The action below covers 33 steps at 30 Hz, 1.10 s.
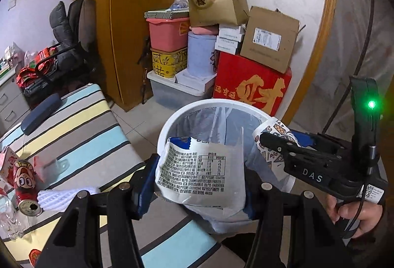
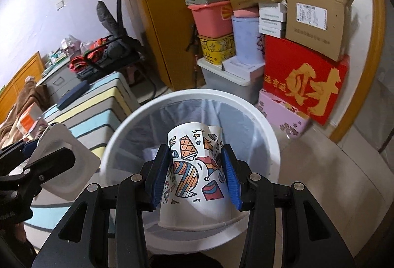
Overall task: Collect trash
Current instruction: 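Carry the paper cup and wrapper over the wastebasket and open both tools, then move both tools back over the bed toward the remaining trash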
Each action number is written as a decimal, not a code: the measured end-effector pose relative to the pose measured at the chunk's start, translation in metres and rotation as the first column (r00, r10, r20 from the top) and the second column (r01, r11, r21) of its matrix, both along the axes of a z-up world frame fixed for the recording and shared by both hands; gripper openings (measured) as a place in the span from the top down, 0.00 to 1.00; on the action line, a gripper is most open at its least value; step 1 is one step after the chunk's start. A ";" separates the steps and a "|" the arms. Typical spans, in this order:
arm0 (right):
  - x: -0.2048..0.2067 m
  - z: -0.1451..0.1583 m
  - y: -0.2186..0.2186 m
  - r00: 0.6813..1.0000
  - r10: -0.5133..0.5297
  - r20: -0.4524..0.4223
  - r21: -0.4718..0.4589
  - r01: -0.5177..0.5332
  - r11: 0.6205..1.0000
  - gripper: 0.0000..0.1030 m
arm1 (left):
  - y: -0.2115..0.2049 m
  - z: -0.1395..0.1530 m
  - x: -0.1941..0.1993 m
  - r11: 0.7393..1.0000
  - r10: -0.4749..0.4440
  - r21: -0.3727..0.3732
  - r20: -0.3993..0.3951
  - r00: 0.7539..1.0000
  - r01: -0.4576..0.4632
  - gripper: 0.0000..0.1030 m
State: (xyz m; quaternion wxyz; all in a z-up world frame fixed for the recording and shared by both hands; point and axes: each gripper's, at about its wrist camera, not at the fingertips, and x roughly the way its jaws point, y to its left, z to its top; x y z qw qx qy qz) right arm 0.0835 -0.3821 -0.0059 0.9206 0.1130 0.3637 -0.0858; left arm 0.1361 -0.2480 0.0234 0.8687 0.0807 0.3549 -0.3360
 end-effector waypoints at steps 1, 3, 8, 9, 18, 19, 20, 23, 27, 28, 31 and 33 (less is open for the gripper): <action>0.001 -0.001 -0.002 1.000 -0.002 -0.006 0.002 0.002 1.000 0.56 | -0.003 -0.001 0.000 1.000 -0.005 0.003 0.002 1.000 0.005 0.42; 0.002 -0.004 -0.007 1.000 -0.005 -0.016 -0.003 0.005 1.000 0.56 | -0.008 -0.004 0.001 1.000 -0.007 0.010 0.003 1.000 0.007 0.42; 0.007 -0.010 -0.016 0.999 -0.018 -0.035 -0.001 0.018 1.000 0.53 | -0.016 -0.011 0.007 1.000 -0.011 0.018 -0.017 1.000 0.011 0.42; 0.009 -0.012 -0.018 0.999 -0.020 -0.042 -0.001 0.020 1.000 0.53 | -0.018 -0.012 0.007 1.000 -0.012 0.018 -0.020 1.000 0.012 0.41; 0.013 -0.015 -0.022 0.998 -0.022 -0.055 0.019 0.024 1.000 0.41 | -0.025 -0.018 0.012 1.000 -0.028 -0.005 -0.048 0.998 0.028 0.32; 0.013 -0.016 -0.022 0.998 -0.026 -0.054 0.015 0.027 1.000 0.40 | -0.024 -0.018 0.012 1.000 -0.026 -0.002 -0.046 0.999 0.026 0.32; 0.012 -0.015 -0.021 0.998 -0.029 -0.056 0.011 0.030 0.999 0.40 | -0.024 -0.017 0.011 1.000 -0.023 0.006 -0.039 0.999 0.024 0.32; 0.012 -0.013 -0.020 0.998 -0.034 -0.046 0.011 0.034 0.999 0.40 | -0.019 -0.015 0.009 1.000 -0.015 0.006 -0.036 0.999 0.016 0.32; 0.008 -0.006 -0.017 0.999 -0.037 -0.023 0.017 0.038 0.999 0.40 | -0.008 -0.008 0.007 1.000 0.009 -0.003 -0.023 1.000 -0.009 0.32; 0.006 -0.004 -0.016 0.999 -0.035 -0.016 0.016 0.036 0.999 0.40 | -0.004 -0.006 0.007 1.000 0.016 -0.002 -0.016 1.000 -0.016 0.32; 0.005 0.002 -0.009 1.000 -0.025 0.002 0.000 0.025 1.000 0.40 | 0.006 -0.001 0.004 0.999 0.029 -0.013 -0.010 1.000 -0.029 0.32; 0.004 0.006 -0.005 1.000 -0.020 0.015 -0.002 0.020 1.000 0.40 | 0.013 0.002 0.002 0.999 0.039 -0.016 -0.001 0.999 -0.039 0.32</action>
